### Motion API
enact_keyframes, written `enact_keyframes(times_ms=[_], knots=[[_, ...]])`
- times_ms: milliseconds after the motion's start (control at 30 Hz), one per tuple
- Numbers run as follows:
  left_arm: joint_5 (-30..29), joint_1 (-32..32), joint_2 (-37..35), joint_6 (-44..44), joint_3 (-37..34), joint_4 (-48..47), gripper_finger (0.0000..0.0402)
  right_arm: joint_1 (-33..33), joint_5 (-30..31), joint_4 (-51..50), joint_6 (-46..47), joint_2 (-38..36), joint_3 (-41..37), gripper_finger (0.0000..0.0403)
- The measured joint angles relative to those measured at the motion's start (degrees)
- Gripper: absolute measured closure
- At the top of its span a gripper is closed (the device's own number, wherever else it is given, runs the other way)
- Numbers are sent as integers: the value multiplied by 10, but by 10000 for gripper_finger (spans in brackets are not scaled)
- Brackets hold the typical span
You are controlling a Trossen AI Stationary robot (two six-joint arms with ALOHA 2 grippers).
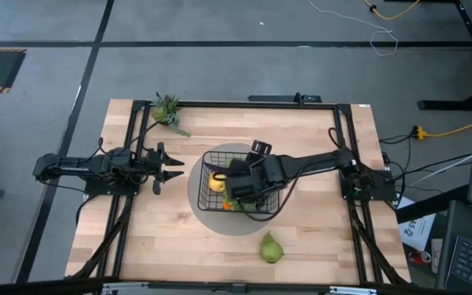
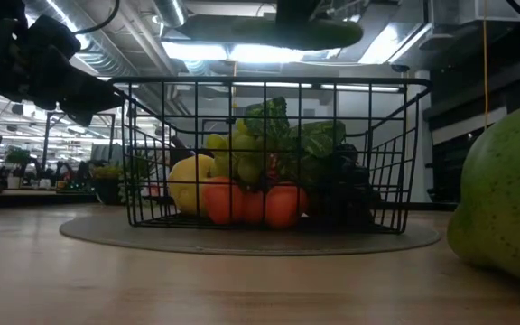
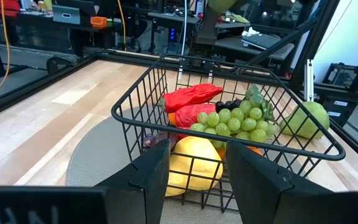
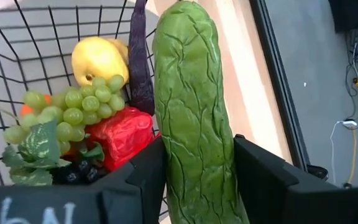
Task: Build produce basket
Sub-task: Put the green cucumber into the black wire basket
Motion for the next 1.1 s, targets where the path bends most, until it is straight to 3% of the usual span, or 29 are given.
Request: enact_keyframes(times_ms=[333,533,900,1100], knots=[[0,0,0,0,0,0,250,0,-4,8,-15,19,-4,234],[0,0,0,0,0,0,250,0,-43,15,-84,20,-4,234],[0,0,0,0,0,0,250,-2,-49,48,-61,20,-4,234],[0,0,0,0,0,0,250,-2,-43,57,-70,20,-4,203]])
